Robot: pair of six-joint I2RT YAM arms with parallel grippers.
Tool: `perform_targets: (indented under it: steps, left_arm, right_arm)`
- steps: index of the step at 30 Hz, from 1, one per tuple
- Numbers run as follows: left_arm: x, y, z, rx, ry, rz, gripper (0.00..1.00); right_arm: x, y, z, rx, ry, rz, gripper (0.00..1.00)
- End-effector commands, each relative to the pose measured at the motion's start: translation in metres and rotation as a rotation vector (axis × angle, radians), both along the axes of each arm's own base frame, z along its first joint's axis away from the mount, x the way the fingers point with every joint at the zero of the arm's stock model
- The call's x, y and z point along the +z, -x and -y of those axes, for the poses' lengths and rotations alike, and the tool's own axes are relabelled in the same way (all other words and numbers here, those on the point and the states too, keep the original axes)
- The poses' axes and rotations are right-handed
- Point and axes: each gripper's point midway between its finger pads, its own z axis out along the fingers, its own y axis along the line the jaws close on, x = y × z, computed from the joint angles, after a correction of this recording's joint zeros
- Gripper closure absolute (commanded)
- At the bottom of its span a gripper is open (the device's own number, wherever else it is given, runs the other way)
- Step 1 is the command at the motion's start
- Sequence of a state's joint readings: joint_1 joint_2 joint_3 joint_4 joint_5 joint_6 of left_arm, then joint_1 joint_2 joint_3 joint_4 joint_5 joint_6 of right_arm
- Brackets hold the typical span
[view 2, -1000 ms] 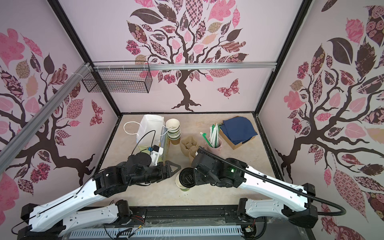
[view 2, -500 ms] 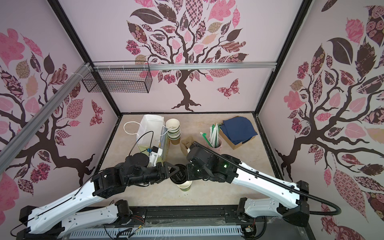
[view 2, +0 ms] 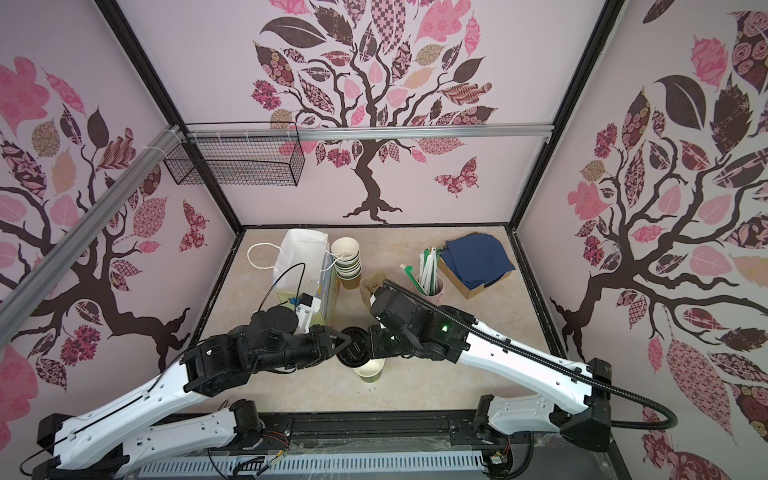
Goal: Pack the takeout coffee
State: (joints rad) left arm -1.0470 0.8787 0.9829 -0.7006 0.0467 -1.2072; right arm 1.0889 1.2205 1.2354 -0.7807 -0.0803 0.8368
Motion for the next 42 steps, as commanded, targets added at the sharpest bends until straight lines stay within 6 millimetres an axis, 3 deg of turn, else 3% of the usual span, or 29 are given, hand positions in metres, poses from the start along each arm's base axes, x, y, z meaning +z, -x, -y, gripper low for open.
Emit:
perform_targets:
  steps: [1,5,13,20,24,28,32,37,42]
  left_arm:
    - [-0.002,-0.001,-0.001,0.003,-0.002,0.006,0.7]
    - [-0.004,0.0,0.001,-0.004,-0.003,-0.002,0.67]
    - [-0.003,-0.002,-0.005,0.019,-0.01,0.003,0.79]
    - [-0.008,-0.005,-0.011,0.06,-0.037,-0.016,0.85]
    - [-0.011,-0.005,-0.013,0.083,-0.042,-0.039,0.89]
    - [-0.017,-0.005,-0.019,0.13,-0.032,-0.073,0.86]
    - [-0.022,-0.004,-0.023,0.164,0.001,-0.11,0.85]
    - [-0.029,-0.003,-0.021,0.188,0.028,-0.157,0.85]
    - [-0.031,-0.004,-0.018,0.226,0.068,-0.205,0.85]
  right_arm:
    - [0.013,-0.004,-0.008,0.006,-0.03,0.01,0.87]
    - [0.014,-0.004,-0.011,0.01,-0.038,0.008,0.87]
    - [0.013,-0.005,-0.009,0.006,-0.026,0.011,0.84]
    - [0.024,-0.005,-0.009,0.017,-0.031,0.026,0.68]
    - [0.036,-0.01,0.004,0.003,0.004,0.085,0.53]
    - [0.056,-0.018,0.025,0.033,0.035,0.253,0.45]
    - [0.077,0.007,0.019,0.31,-0.041,0.589,0.41]
    - [0.095,0.029,-0.001,0.524,-0.049,0.977,0.42]
    - [0.088,0.054,-0.03,0.752,0.061,1.341,0.41]
